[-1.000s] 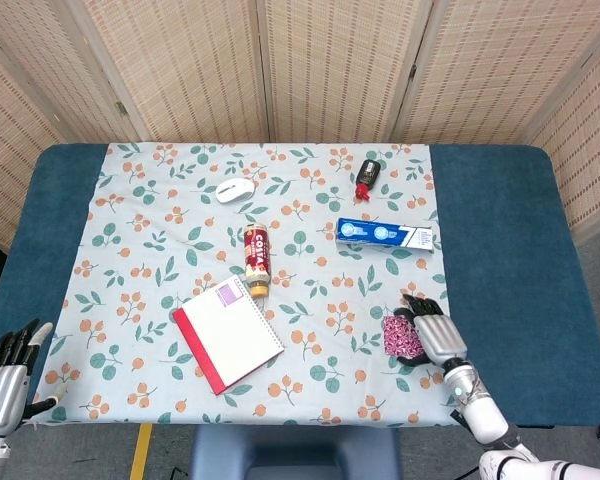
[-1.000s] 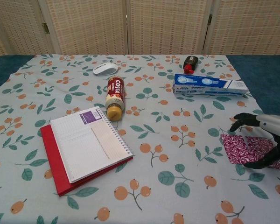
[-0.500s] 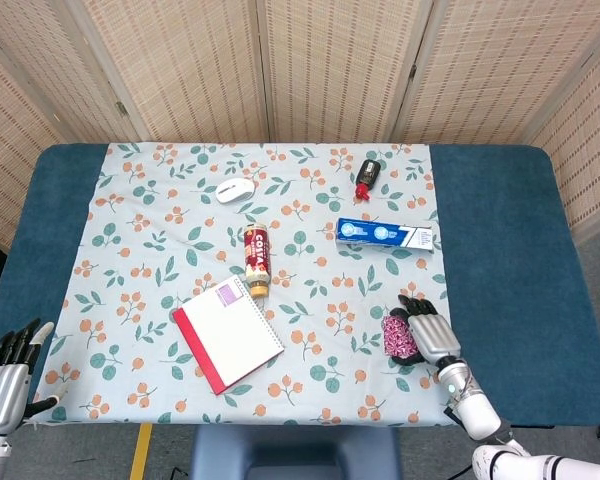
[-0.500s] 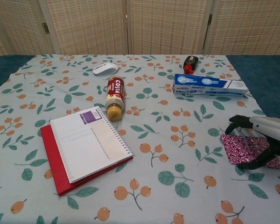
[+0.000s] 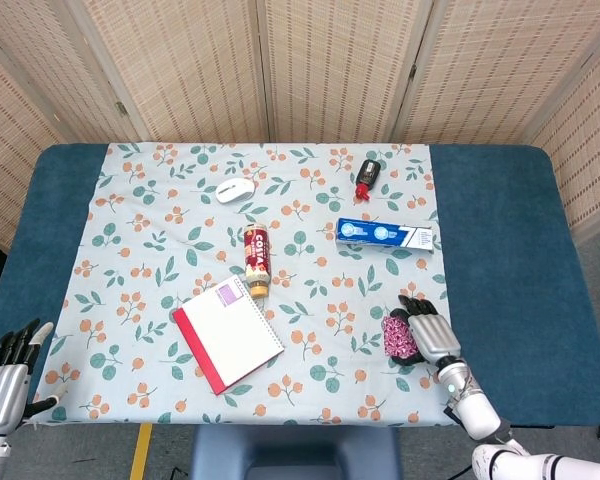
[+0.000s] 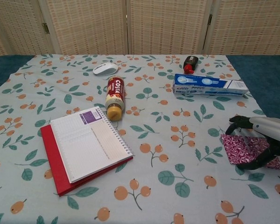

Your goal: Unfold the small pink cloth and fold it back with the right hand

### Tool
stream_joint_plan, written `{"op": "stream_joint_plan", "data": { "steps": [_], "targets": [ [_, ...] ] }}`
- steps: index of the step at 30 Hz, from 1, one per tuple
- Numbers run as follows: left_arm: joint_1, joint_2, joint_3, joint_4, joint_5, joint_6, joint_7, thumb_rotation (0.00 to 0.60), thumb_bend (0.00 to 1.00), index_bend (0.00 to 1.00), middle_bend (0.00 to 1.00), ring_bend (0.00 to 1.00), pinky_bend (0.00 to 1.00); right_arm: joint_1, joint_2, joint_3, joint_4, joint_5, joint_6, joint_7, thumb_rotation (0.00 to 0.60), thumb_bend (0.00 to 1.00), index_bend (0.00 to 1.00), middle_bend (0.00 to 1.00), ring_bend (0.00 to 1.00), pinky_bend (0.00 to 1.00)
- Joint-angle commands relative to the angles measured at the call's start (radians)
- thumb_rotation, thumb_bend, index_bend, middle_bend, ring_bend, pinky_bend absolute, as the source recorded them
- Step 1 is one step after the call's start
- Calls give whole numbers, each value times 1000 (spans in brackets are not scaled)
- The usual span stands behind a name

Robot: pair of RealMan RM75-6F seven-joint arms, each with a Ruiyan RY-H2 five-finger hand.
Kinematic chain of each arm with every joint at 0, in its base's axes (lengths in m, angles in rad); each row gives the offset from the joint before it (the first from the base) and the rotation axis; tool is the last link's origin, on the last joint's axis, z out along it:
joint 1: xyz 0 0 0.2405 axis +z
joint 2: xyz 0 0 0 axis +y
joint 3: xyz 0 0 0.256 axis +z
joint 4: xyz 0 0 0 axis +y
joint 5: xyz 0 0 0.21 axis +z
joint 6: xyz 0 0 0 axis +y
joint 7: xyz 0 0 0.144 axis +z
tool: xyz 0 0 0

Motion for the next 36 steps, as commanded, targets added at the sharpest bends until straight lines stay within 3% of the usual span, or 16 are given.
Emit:
{"op": "stream_joint_plan", "data": {
  "steps": [1,18,28,36],
  "targets": [
    [-1,0,-1,-1,0,0,0,600,289,111,57,98,0,-1,3,-1,-3,-2,4,3,524,206,284,63,0,0],
    [3,4,-2,-1,-2,6,-6,600,289,111,57,98,0,8,-3,15,-28,-67,15,78,523,207,289,66,0,0],
    [2,3,2,-5,6,7,-3,600,289,111,57,98,0,-61,75,-22,-72,-117,96,137,522,207,289,66,0,0],
    [4,5,6,-19,16,14,8,600,289,111,57,98,0,-99,108,-35,-28,-108,94,202,523,207,290,66,0,0]
  ]
}}
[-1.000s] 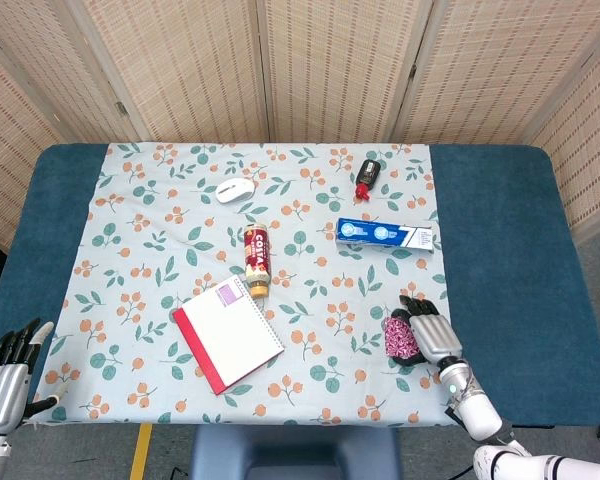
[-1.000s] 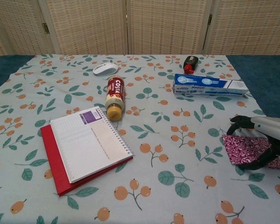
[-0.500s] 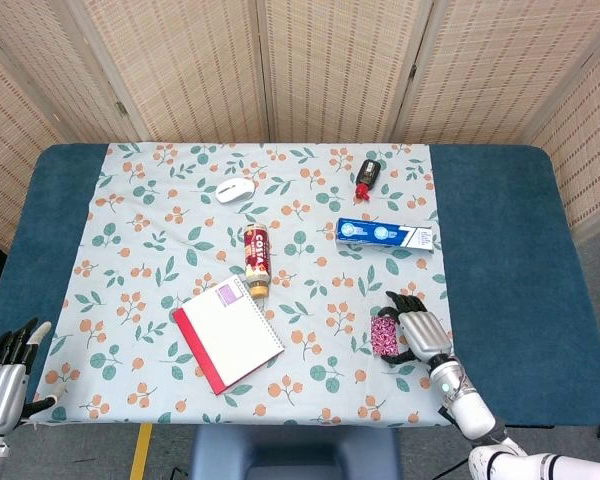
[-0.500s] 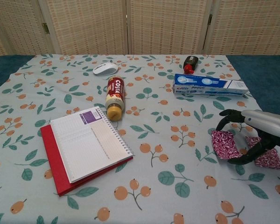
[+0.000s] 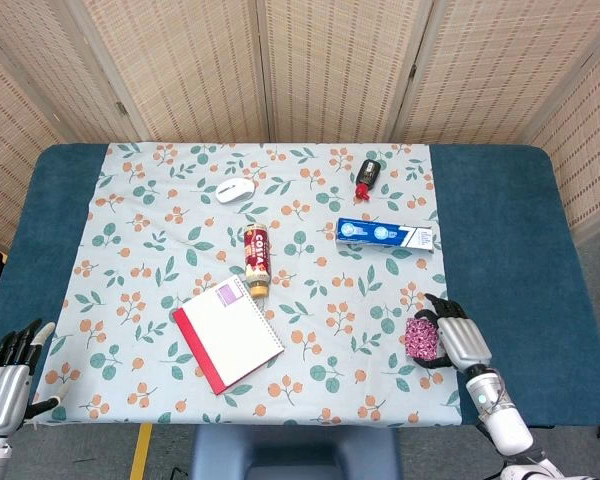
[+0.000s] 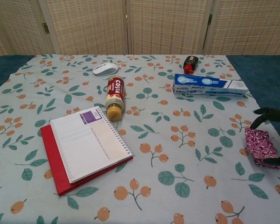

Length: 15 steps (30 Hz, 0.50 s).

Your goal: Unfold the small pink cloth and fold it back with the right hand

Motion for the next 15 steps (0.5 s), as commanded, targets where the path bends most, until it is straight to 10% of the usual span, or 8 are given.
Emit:
{"op": "stream_joint_plan", "data": {
  "steps": [1,15],
  "targets": [
    [1,1,2,-3,2,1,2,600,289,111,57,98,0,-7,2,-1,25,6,-14,22,522,207,290,65,0,0],
    [1,2,2,-6,-2,-4,5,600,289,111,57,98,0,-2,-16,7,72,-4,-54,48,522,207,265,60,0,0]
  ]
}}
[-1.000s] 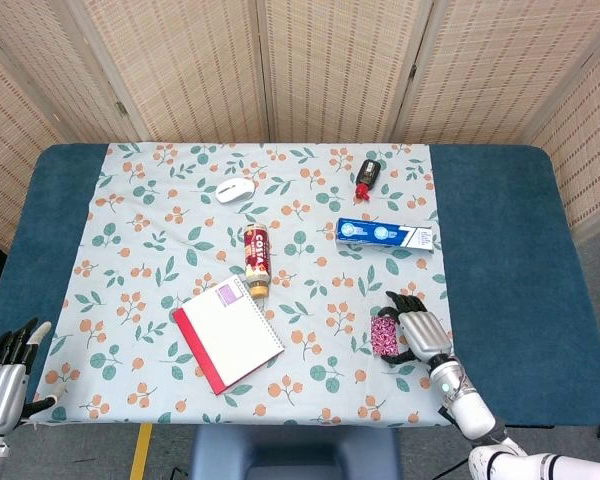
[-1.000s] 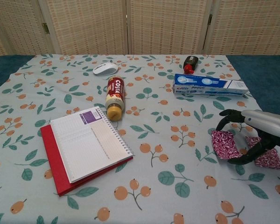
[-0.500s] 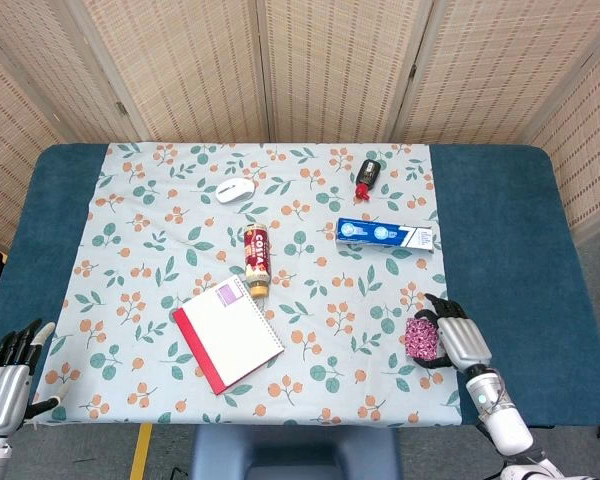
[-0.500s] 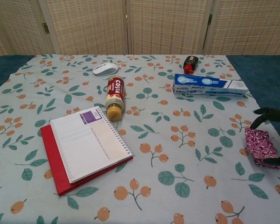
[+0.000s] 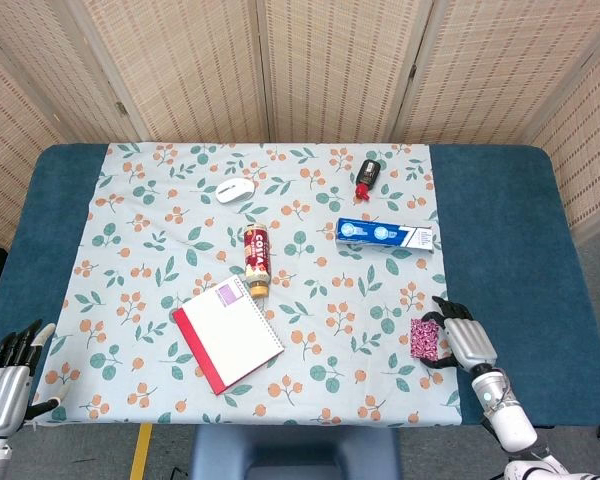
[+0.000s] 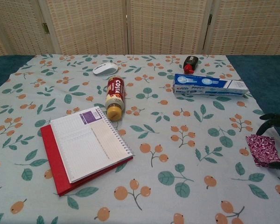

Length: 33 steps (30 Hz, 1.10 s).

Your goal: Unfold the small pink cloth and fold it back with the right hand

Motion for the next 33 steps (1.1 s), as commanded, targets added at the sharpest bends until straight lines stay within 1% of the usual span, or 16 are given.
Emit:
{"op": "stream_joint_plan", "data": {
  "steps": [1,16,21,25,29,33],
  "targets": [
    [0,-1,0,1,0,-1,-1,600,289,111,57,98,0,0,-1,1,0,-2,-2,-2,521,207,262,60,0,0],
    [2,-4,0,14,-2,-1,-14,600,289,111,57,98,0,-3,-1,5,-6,3,-7,-16,523,207,187,58,0,0],
    [1,-4,-1,12,-1,0,-14,600,289,111,57,98,0,-12,10,4,-20,-9,7,-12,521,207,186,57,0,0],
    [0,-1,-5,8,0,5,-13,600,289,111,57,98,0,-43,53,4,-66,-67,95,-2,522,207,186,58,0,0],
    [-2,0,-9,4,1,9,-9,600,289,111,57,98,0,-101,112,-5,-117,-166,250,-9,527,207,186,60,0,0],
    [-2,-7,-16,3,10,27,-3,600,289,111,57,98,0,-164,150,-10,-142,-249,406,-22,526,206,186,68,0,0]
  ]
}}
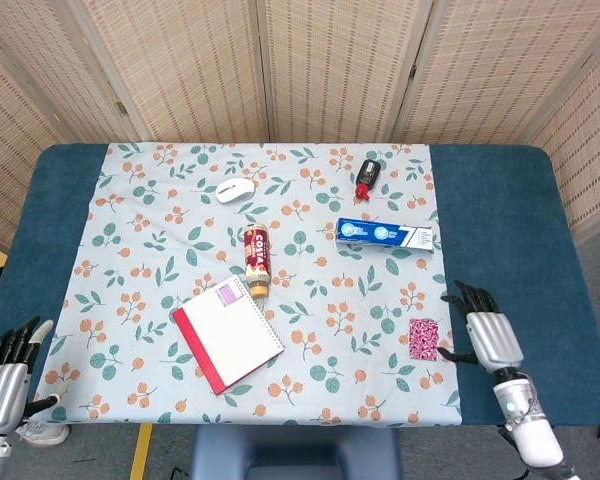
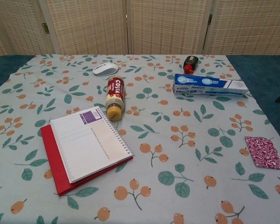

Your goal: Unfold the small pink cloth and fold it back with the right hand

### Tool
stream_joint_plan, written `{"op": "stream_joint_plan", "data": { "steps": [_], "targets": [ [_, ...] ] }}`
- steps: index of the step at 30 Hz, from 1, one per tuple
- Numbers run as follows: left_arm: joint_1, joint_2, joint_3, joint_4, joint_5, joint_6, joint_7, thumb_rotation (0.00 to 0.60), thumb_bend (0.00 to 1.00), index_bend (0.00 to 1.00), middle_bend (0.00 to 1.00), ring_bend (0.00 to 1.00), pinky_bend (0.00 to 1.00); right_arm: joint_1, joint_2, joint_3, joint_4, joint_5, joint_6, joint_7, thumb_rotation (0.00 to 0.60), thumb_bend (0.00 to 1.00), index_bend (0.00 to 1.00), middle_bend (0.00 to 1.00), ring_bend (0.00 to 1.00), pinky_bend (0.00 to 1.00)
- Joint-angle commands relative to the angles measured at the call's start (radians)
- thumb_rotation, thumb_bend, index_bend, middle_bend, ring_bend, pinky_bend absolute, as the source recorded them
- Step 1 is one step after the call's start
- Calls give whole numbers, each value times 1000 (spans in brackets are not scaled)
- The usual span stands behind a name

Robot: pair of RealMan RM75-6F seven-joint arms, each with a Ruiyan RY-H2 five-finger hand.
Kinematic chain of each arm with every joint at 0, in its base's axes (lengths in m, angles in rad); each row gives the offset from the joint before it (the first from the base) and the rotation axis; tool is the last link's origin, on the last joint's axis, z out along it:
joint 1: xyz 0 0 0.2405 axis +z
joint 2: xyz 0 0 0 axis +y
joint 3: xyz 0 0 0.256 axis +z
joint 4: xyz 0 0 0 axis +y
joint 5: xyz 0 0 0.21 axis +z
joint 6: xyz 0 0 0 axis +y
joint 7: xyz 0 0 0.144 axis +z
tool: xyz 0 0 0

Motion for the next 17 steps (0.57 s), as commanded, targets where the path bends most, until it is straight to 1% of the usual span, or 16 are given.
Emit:
{"op": "stream_joint_plan", "data": {
  "steps": [1,4,8,11,17],
  "targets": [
    [1,-7,-6,2,8,17,7,600,289,110,57,98,0,-86,61,-9,-46,-112,181,-7,528,207,186,72,0,0],
    [2,-16,-12,4,25,45,12,600,289,110,58,98,0,-131,85,-20,-57,-164,266,18,527,207,186,83,0,0],
    [4,-16,-12,-2,49,70,15,600,289,110,57,98,0,-168,99,-32,-46,-216,332,46,528,207,186,89,0,0],
    [3,-16,-9,-10,61,78,19,600,289,111,57,98,0,-184,99,-37,-38,-234,350,55,528,207,186,89,0,0],
    [3,-12,-7,-30,61,75,40,600,289,108,57,97,0,-196,101,-39,-43,-238,340,55,527,206,186,89,0,0]
  ]
}}
